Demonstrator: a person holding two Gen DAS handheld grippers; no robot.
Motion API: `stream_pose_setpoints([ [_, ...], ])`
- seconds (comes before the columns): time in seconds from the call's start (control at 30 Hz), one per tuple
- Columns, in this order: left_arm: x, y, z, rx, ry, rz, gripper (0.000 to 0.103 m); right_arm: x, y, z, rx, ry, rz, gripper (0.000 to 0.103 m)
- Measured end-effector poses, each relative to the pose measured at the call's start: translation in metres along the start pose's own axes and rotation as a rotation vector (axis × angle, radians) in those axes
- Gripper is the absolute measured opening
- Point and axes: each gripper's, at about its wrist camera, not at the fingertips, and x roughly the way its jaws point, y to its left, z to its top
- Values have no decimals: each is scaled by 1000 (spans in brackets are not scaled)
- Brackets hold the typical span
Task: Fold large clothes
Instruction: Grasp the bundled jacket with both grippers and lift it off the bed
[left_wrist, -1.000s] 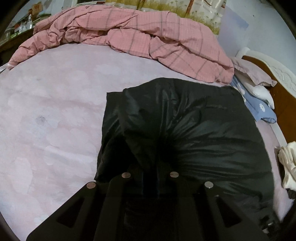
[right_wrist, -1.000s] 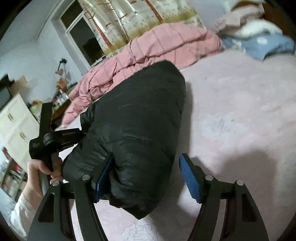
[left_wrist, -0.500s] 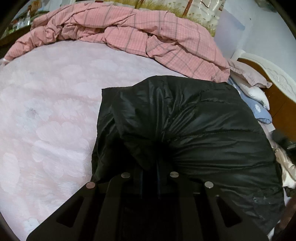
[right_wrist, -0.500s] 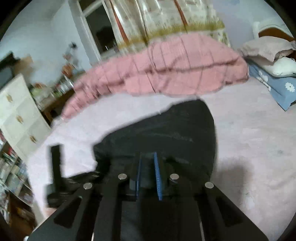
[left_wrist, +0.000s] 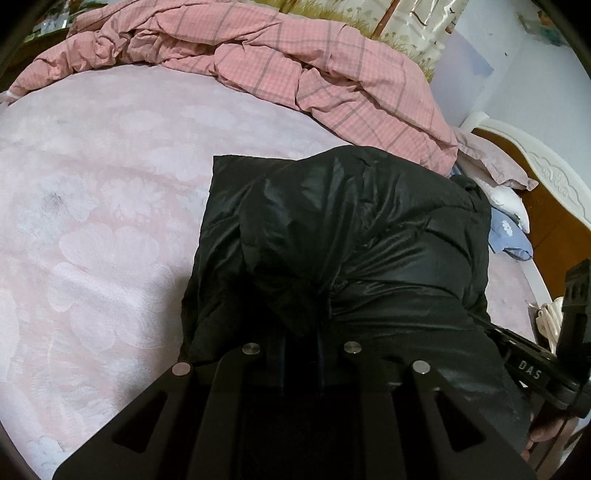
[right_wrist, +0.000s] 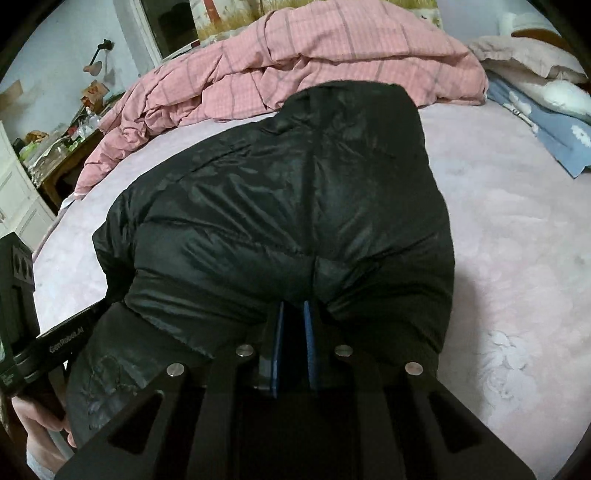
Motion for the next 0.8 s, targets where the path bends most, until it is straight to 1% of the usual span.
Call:
stream_pose_setpoints([
  [0.2,1,1,0,-5,0,-3,14,7,-1,2,-3,5,4,9],
  [0.33,-4,-1,0,-5,-9,10,14,8,0,4,-9,11,6,9],
  [0.4,-27,1,1,-18,-67,-3,12,-3,1,6,-27,15,13,9],
  [0.47,-63,-1,1,12,-140,-12,12,-18,0,6,-73,28,1,10],
  [0.5,-77,-2,2,28,-156,4,12,-31,-2,3,-100,31,-14,10],
  [0.53,-88,-2,4,38,-157,23,18,-46,-7,1,-109,22,-18,10],
  [0.57,-94,0,6,36,-147,24,35,-60,-12,-1,-102,8,6,10],
  [0.6,-97,3,8,26,-127,14,46,-71,-17,-2,-88,-5,15,16],
  [0.63,-96,6,10,14,-101,15,64,-82,-22,-3,-74,-25,12,25],
  [0.67,-93,9,12,6,-82,25,72,-93,-28,-5,-60,-54,6,31],
  [0.7,-90,13,13,-11,-71,35,73,-104,-34,-7,-42,-85,2,48],
  [0.73,-85,19,14,-40,-50,22,78,-113,-39,-9,-24,-111,1,64],
  [0.77,-78,29,14,-87,-20,-33,84,-120,-45,-11,-5,-131,11,68],
  [0.8,-71,40,13,-155,11,-116,87,-124,-49,-12,11,-135,28,70],
])
